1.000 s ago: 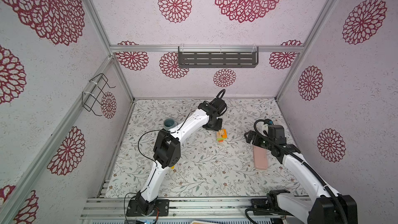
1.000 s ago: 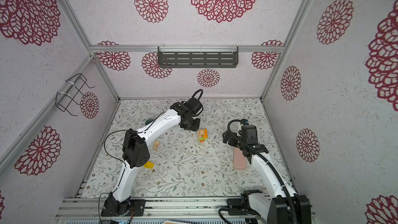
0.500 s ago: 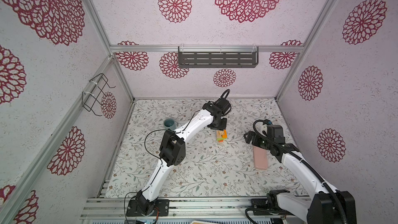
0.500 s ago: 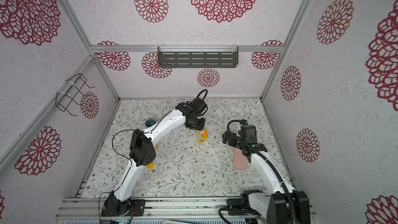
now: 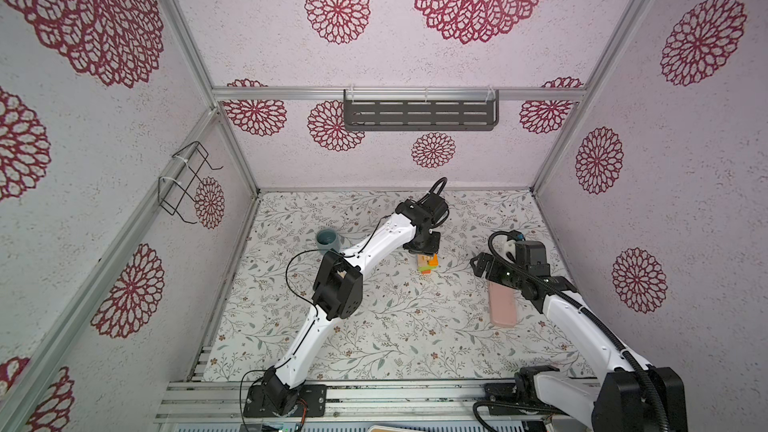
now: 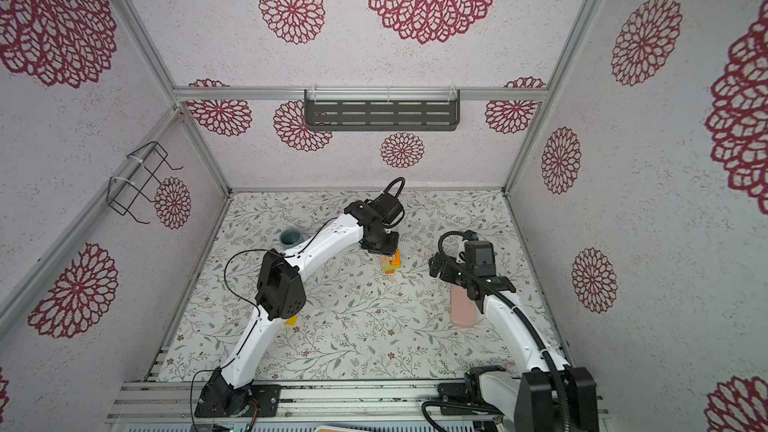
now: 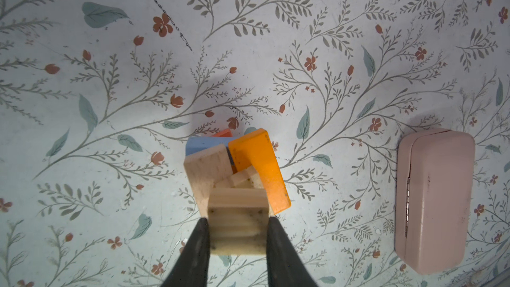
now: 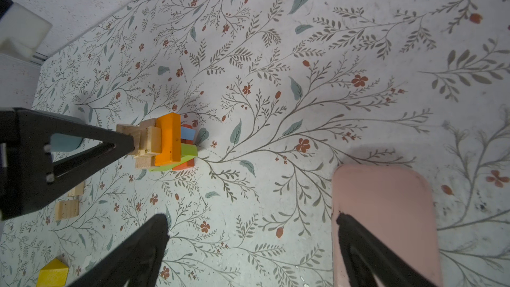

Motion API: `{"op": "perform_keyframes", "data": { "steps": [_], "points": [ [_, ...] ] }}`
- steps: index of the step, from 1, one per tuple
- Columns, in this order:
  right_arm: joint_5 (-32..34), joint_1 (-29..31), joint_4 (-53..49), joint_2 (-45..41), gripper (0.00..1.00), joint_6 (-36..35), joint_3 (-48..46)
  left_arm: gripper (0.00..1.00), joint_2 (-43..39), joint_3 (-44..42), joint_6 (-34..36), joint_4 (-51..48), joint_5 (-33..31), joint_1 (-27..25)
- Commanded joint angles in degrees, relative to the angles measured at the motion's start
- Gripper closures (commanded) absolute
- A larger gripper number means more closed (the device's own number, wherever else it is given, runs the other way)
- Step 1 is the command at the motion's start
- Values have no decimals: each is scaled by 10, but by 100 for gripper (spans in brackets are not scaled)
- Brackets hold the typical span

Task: Build the wood block tower
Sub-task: 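Lower the pine cube onto the stack top and open the left gripper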

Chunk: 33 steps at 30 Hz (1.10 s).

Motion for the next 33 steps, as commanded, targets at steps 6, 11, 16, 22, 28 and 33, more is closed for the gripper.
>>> {"op": "perform_keyframes", "data": {
  "steps": [6,11,16,22,28,33],
  "points": [
    [-10,-5,12,-1,1,6,2,69,15,18,0,4,5,-9],
    [-12,-6,13,3,1,6,2,69,17,25,-2,3,7,-9],
    [-13,-6,15,6,1,6,2,69,18,24,-3,2,8,-9],
    [-15,-7,16,8,1,6,2,68,17,24,-3,3,8,-9],
    [-15,-7,17,8,1,6,0,62,18,24,-3,3,11,-10],
    [-16,-8,16,7,1,6,0,56,18,23,-4,7,13,-11]
  ]
}}
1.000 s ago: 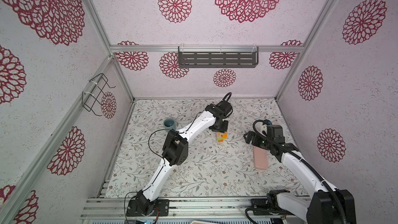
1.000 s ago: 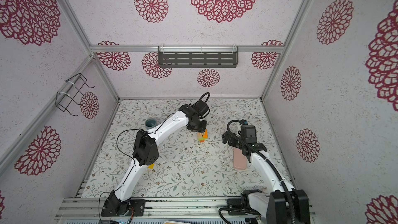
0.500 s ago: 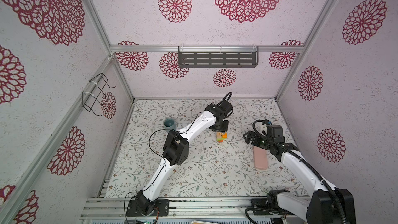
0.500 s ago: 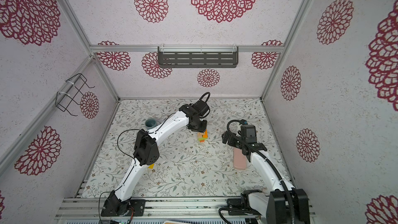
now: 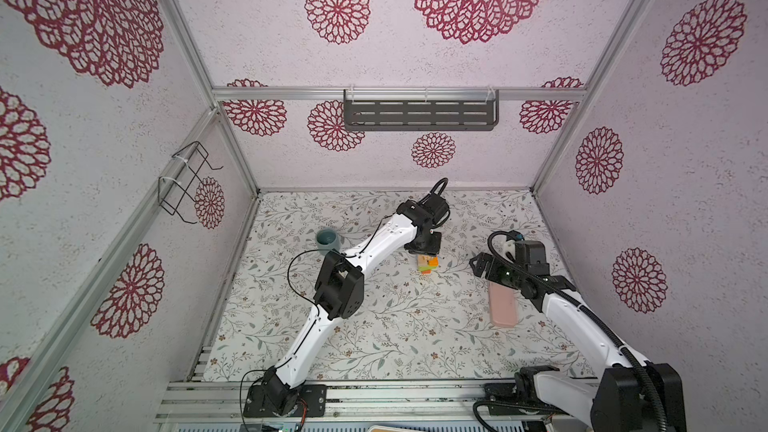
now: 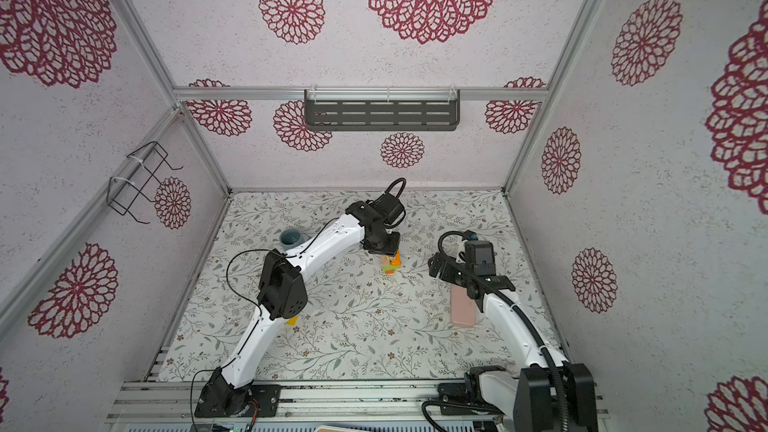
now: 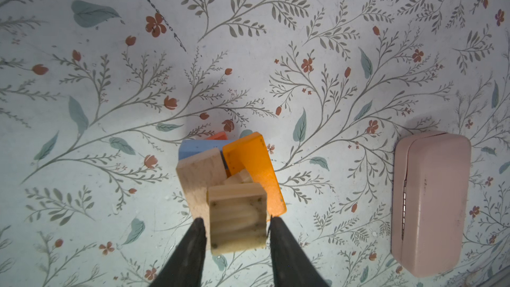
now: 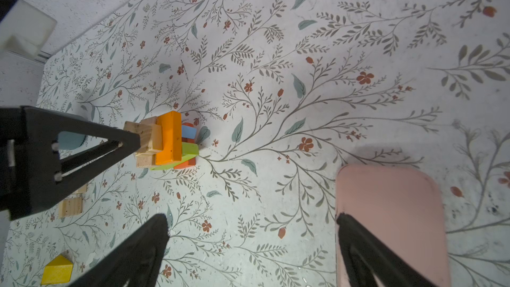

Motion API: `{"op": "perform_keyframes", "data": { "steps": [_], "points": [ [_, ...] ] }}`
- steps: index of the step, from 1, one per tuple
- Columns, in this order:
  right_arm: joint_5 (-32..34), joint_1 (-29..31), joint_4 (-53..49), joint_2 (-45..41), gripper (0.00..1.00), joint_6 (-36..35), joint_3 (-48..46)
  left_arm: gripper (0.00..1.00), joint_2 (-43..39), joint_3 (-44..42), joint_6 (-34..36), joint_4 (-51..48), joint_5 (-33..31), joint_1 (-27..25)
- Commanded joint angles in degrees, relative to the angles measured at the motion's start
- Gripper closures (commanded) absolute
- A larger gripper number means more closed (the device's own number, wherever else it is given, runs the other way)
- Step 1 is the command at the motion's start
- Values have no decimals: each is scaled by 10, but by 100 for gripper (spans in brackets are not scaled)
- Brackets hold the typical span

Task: Build the wood block tower
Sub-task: 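Lower the pine cube onto the stack top and open the left gripper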

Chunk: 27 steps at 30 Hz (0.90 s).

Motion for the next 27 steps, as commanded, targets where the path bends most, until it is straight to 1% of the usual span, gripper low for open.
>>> {"op": "perform_keyframes", "data": {
  "steps": [1,4,6,18,21,27],
  "points": [
    [-5,-4,12,-1,1,6,0,55,9,12,2,6,7,-9],
    [-6,-4,12,-2,1,5,-1,50,7,13,1,8,6,-9],
    [-6,-4,12,-2,1,5,-1,44,5,13,2,8,4,-9],
    [-14,-4,6,-17,1,0,3,26,-33,6,30,-8,-28,-2],
    [-10,-4,-1,-27,1,-5,6,20,-59,-23,36,-5,-44,2],
    [-7,-4,-21,-24,1,-10,13,17,-134,-136,32,30,-51,25]
  ]
}}
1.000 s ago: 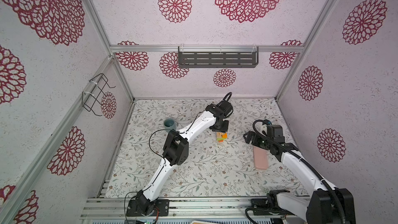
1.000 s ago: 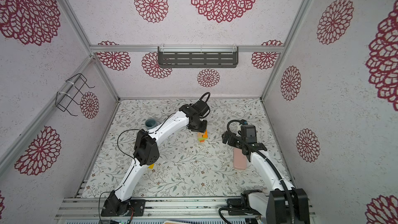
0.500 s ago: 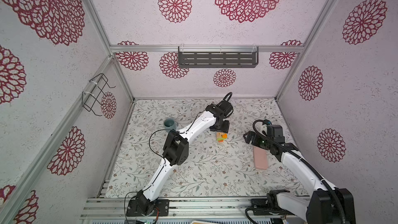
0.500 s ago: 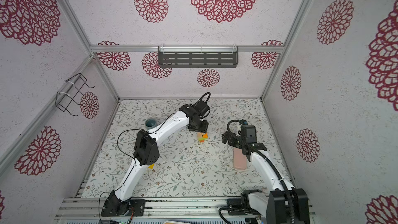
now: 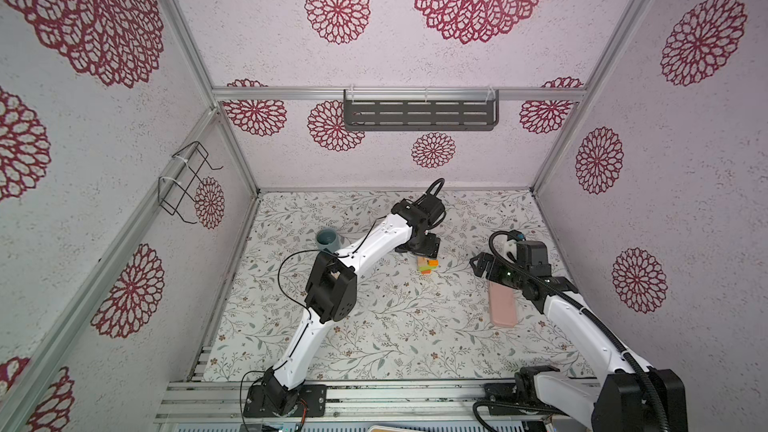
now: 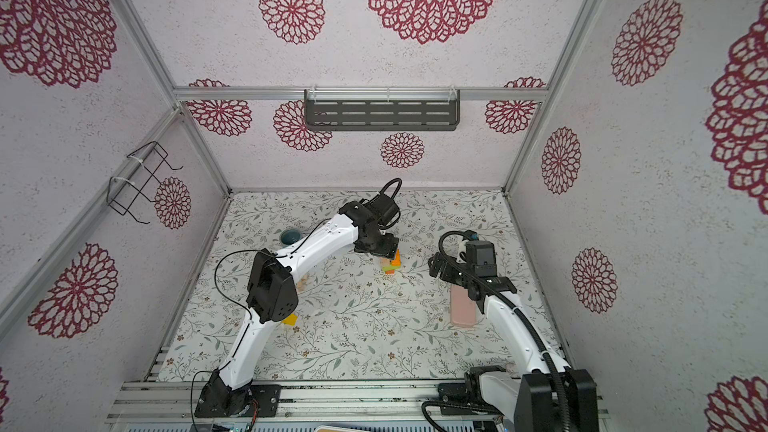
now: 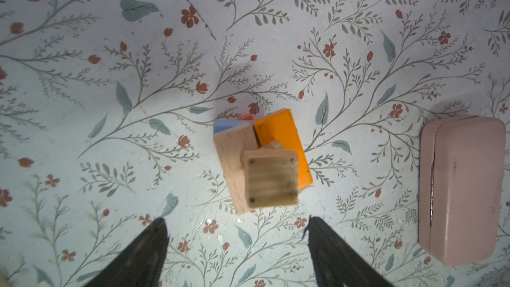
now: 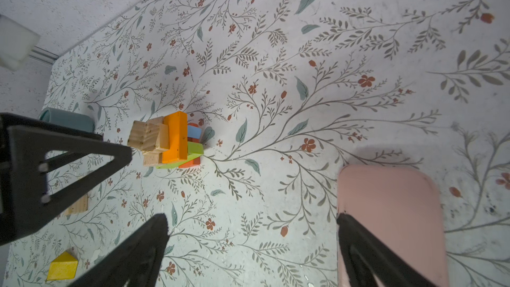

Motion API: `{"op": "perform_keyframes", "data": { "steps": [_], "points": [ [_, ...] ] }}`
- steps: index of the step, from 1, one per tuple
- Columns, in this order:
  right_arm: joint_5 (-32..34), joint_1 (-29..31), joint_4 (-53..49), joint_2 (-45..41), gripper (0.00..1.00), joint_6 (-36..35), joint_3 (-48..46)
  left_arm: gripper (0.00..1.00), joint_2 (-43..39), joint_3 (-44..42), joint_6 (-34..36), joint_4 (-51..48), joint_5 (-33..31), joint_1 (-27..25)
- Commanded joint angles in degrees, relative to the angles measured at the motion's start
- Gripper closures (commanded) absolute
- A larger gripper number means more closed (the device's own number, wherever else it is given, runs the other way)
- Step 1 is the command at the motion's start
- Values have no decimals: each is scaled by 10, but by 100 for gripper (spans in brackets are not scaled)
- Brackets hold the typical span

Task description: Build the wood block tower

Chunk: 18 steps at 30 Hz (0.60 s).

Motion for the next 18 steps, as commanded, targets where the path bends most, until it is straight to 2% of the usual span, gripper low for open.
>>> {"op": "perform_keyframes", "data": {
  "steps": [1,7,12,18],
  "points": [
    [-5,-3,-16,-10,1,-5,12,17,-69,-59,6,30,-14,19],
    [-23,-3,-17,-10,2,10,12,19,-144,-175,-14,60,-16,50],
    [-42,1,-16,-2,6,18,23,22,-204,-260,-26,83,-27,70],
    [-35,23,-22,18,8,28,43,25,-267,-361,-42,124,-33,95]
  ]
}}
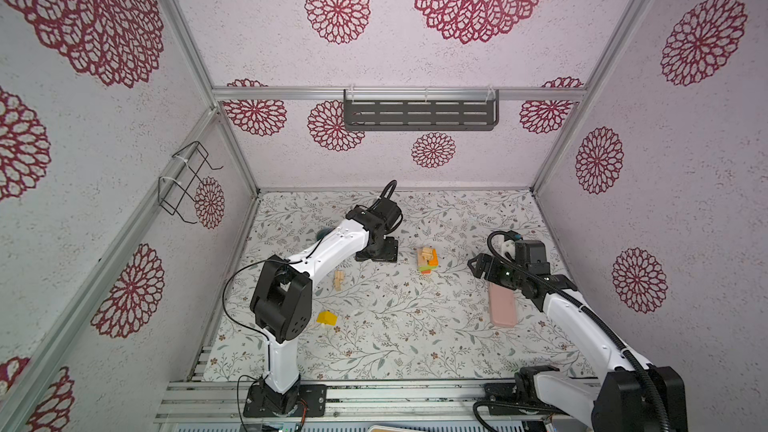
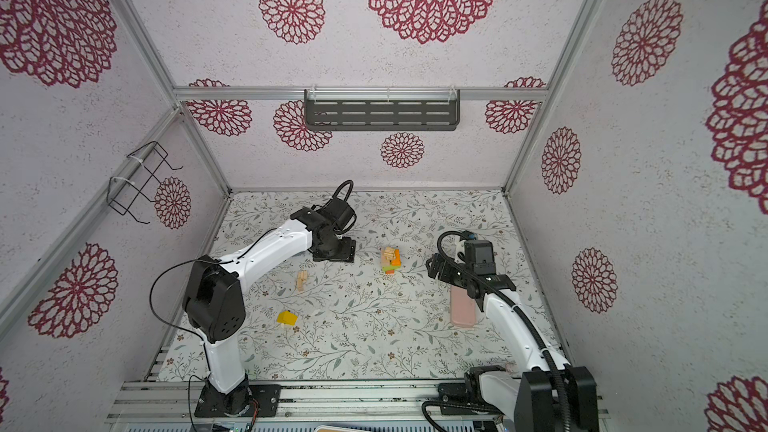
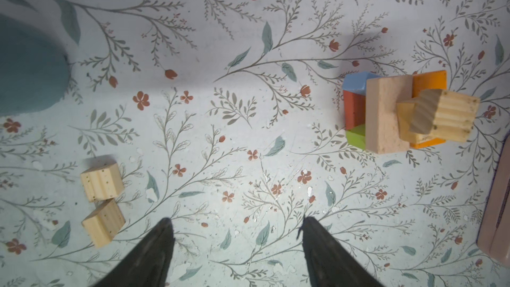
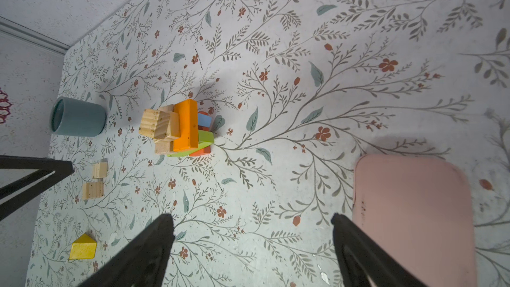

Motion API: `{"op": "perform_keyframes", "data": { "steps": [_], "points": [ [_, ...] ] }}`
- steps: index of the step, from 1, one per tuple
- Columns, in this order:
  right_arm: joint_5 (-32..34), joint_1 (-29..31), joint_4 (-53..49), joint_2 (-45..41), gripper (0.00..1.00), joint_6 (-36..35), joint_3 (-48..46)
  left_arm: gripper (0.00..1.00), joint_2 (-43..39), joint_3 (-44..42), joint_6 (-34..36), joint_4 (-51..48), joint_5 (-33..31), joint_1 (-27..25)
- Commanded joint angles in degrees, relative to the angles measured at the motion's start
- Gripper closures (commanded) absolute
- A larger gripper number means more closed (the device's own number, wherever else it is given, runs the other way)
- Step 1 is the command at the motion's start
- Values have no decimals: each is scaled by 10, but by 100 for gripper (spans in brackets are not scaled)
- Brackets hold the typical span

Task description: Build the wood block tower

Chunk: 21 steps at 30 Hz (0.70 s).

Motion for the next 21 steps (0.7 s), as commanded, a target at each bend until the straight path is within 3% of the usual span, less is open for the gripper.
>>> {"op": "perform_keyframes", "data": {
  "steps": [1,11,21],
  "points": [
    [-5,15,-1,10,8,15,31,26,-44,-40,-12,41,-8,14],
    [10,67,-20,87,17,18,98,34,-105,-174,-38,110,-4,61],
    [1,89,-21,137,25,22,129,42,-119,-239,-41,145,-17,100]
  ]
}}
